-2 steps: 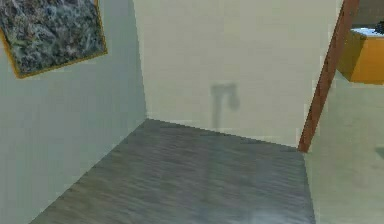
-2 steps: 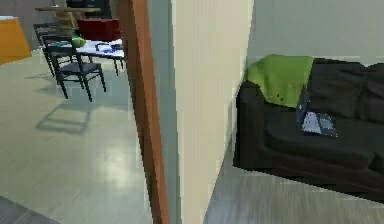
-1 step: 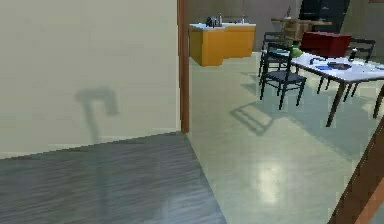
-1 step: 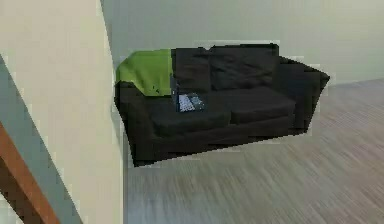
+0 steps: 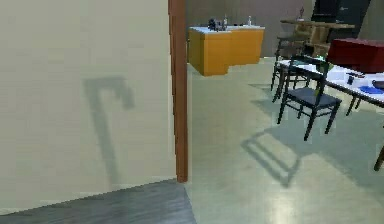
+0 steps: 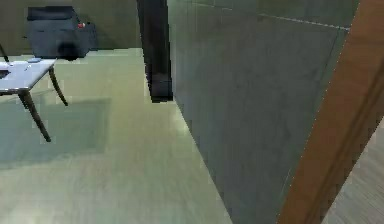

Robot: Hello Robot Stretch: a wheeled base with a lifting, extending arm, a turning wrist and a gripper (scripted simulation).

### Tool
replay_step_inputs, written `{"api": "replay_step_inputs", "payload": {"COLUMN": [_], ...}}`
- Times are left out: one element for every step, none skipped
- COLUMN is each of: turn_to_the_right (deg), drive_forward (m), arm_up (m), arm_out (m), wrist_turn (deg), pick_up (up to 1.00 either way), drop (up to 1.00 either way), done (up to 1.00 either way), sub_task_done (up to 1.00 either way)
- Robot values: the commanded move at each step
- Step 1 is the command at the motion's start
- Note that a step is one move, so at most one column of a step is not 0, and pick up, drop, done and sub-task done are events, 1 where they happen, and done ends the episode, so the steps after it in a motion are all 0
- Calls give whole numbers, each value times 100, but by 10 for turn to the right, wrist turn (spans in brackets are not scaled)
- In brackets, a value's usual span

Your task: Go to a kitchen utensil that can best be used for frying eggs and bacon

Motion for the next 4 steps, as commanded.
{"api": "replay_step_inputs", "payload": {"turn_to_the_right": [450,90,0,30], "drive_forward": [0,0,100,0], "arm_up": [0,0,0,0], "arm_out": [0,0,0,0], "wrist_turn": [0,0,0,0], "pick_up": [0,0,0,0], "drop": [0,0,0,0], "done": [0,0,0,0], "sub_task_done": [0,0,0,0]}}
